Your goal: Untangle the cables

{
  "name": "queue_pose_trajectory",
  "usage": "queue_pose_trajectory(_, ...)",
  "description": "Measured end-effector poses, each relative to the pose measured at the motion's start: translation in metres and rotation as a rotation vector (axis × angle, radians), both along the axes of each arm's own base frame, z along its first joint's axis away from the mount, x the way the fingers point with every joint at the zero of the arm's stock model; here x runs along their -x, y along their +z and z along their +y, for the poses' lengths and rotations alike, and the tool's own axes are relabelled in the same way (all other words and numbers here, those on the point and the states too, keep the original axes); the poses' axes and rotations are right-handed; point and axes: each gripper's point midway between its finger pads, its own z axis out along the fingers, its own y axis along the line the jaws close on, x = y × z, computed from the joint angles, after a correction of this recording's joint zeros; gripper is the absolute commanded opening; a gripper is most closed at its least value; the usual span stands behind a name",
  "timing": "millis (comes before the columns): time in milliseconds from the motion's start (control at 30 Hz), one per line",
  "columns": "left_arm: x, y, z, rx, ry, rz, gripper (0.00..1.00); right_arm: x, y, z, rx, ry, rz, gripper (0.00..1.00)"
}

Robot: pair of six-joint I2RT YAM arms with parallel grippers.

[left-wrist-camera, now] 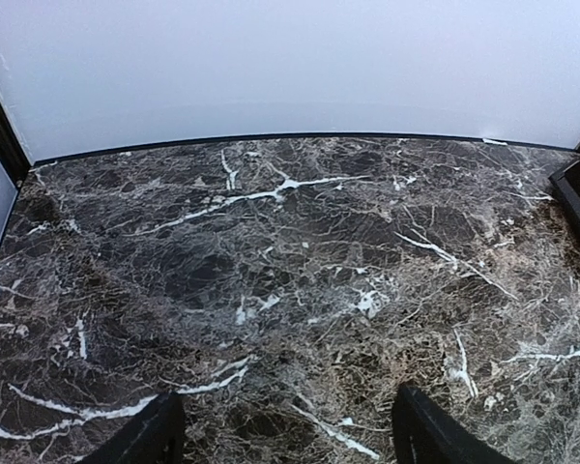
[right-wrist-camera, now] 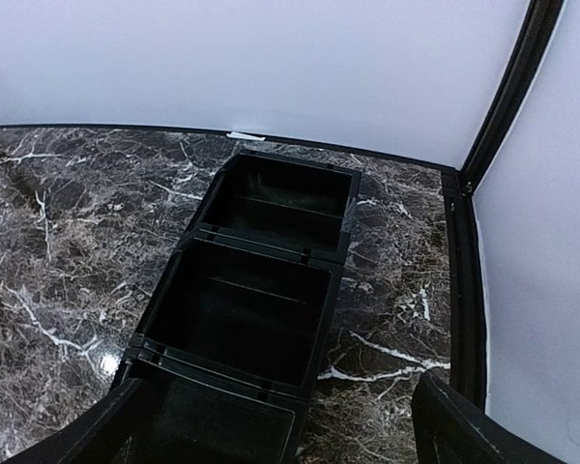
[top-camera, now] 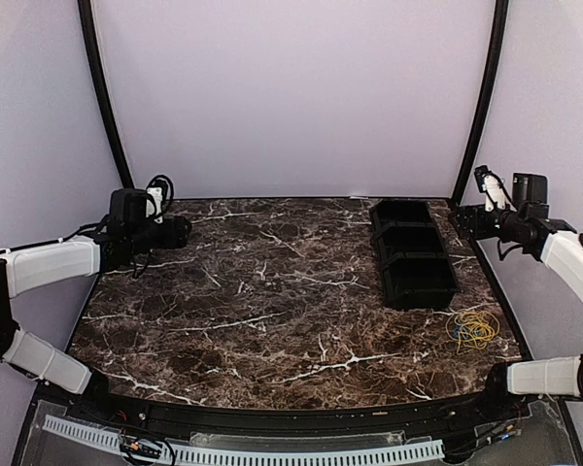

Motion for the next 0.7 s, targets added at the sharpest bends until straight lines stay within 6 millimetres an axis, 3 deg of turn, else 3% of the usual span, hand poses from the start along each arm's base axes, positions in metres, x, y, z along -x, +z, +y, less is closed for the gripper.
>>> queue_pose_trajectory(133,-0.001,0.006,-0.007,0.067,-0.059,-0.014,0.82,0.002,-0.003,0.006,0.04,0.064,-0.007,0.97)
queue_pose_trajectory(233,0.002,0.015,-0.016,0.114,-0.11,-0.029,0.83,0.002,-0.007,0.016,0.075,0.128,-0.005,0.92)
queue_pose_trajectory(367,0.009,0.024,-0.034,0.148,-0.189,-0.041,0.8,-0.001,-0.025,0.049,0.115,0.266,0.055,0.85)
queue_pose_trajectory(567,0.027,0.021,-0.07,0.141,-0.297,-0.012,0.8,-0.007,-0.062,0.098,0.162,0.453,0.192,0.73)
queue_pose_trajectory(700,0.038,0.02,-0.087,0.147,-0.357,0.003,0.8,-0.02,-0.084,0.122,0.174,0.522,0.296,0.71)
